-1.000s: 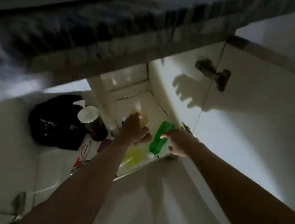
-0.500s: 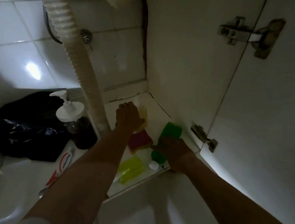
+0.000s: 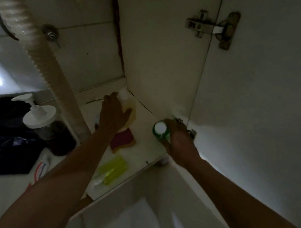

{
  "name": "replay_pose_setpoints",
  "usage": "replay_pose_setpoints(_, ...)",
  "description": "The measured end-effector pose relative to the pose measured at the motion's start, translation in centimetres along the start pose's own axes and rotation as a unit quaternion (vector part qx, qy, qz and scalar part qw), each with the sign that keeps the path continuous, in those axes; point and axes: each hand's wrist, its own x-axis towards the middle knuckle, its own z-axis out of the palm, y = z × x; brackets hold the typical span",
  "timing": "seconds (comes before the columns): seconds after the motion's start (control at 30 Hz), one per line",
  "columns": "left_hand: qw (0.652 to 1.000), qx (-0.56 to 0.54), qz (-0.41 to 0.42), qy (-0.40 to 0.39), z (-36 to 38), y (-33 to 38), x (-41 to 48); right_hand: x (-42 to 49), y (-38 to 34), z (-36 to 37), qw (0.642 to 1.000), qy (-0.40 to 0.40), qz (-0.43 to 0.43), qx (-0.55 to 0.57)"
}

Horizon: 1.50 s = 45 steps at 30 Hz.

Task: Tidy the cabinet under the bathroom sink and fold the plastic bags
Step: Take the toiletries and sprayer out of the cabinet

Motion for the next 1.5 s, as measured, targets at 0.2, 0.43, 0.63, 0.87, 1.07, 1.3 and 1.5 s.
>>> replay_pose_setpoints(0.2,0.994,-0.075,0.031,-0.078,-2.8,6.6,-5.5,-4.3,0.6,-4.8,0.992,0.0,0.075,0.098)
replay_pose_setpoints(0.43,0.954,0.019,0.064,-0.292,1.1,10.6,-11.9,-13.6,4.2,-4.0,0.976,-0.096,0.194,0.027)
replay_pose_setpoints(0.63,0.929,0.026,-0.004,-0.37,10.1,7.9,-17.7,-17.2,7.3,-1.0,0.94,-0.153,0.301,0.044)
replay_pose_setpoints(0.87,0.949,0.019,-0.087,-0.303,16.6,4.0,-21.5,-16.7,9.1,2.1,0.939,-0.111,0.313,0.085)
replay_pose_setpoints(1.07,0.959,0.011,-0.109,-0.263,18.3,2.7,-21.0,-15.6,9.4,3.9,0.939,-0.103,0.318,0.088)
replay_pose_setpoints(1.3,0.94,0.012,-0.091,-0.328,18.2,1.5,-19.9,-14.8,9.9,3.9,0.924,-0.151,0.345,0.063)
replay_pose_setpoints(1.5,0.928,0.057,-0.034,-0.367,15.3,2.0,-19.4,-16.0,9.8,3.0,0.865,-0.32,0.384,-0.029)
